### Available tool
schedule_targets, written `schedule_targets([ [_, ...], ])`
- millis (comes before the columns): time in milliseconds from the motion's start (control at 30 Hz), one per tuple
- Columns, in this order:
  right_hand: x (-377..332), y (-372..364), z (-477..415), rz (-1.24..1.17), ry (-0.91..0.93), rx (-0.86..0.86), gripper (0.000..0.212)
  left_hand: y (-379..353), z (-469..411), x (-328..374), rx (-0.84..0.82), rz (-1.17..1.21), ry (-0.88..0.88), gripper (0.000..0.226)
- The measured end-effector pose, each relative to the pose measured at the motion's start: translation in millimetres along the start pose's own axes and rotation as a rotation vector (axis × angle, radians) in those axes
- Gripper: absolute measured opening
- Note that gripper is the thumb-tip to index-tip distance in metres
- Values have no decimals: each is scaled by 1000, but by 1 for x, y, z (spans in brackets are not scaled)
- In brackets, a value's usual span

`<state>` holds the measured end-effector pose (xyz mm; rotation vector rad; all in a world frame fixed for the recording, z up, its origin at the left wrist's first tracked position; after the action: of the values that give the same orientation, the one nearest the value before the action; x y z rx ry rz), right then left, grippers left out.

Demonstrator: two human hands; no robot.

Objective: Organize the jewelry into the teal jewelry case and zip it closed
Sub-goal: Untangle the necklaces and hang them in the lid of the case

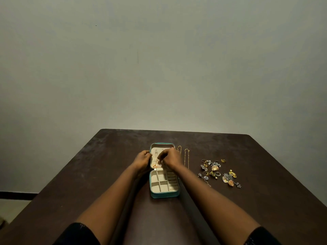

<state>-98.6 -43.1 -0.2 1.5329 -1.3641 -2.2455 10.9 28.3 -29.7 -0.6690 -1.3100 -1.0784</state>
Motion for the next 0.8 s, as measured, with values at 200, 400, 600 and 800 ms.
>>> schedule_targets([
  [200,15,10,8,-101,-133,228,31,-5,4,-1,-9,90,44,34],
  [400,47,33,9,-297,-226,420,31,-3,-1,-6,-31,-37,128,32],
  [600,88,52,-2,-430,-305,488,23,5,-12,-9,-27,-300,207,31],
  [800,112,62,-13,-445,-348,504,41,11,-19,-1,105,-409,219,34],
])
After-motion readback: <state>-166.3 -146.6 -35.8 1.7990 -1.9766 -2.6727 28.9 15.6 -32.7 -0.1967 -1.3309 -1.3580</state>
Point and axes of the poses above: each hand's wrist, its own z-axis away from the middle knuckle, its own y-axis out of the back of the hand, x = y × z, the point moved 3 cm from there along -z, towards the middle knuckle, and after that the axes turned 15 degrees about -x, right-handed, at the moved point
